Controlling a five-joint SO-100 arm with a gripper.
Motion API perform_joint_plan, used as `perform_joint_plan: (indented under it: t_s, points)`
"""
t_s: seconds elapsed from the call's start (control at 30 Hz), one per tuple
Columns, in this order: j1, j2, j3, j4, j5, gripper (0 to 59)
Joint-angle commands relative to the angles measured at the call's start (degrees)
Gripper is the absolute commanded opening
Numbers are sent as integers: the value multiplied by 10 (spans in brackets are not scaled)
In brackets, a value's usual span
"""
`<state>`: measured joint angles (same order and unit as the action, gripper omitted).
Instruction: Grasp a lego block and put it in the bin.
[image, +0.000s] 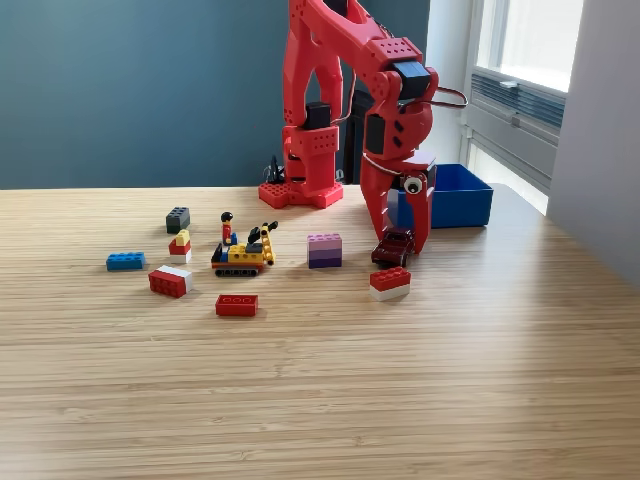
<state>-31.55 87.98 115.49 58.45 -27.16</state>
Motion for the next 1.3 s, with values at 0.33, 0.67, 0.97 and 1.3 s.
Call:
perform_joint_plan:
  t_s: [0.33,0.67,0.97,1.3]
  points:
    - [-25,-13,-241,156,157,0]
    - [-110,-14,-411,301,258,0]
    - [-240,-14,-432,340,327,0]
    - [-321,-14,-535,415,352,0]
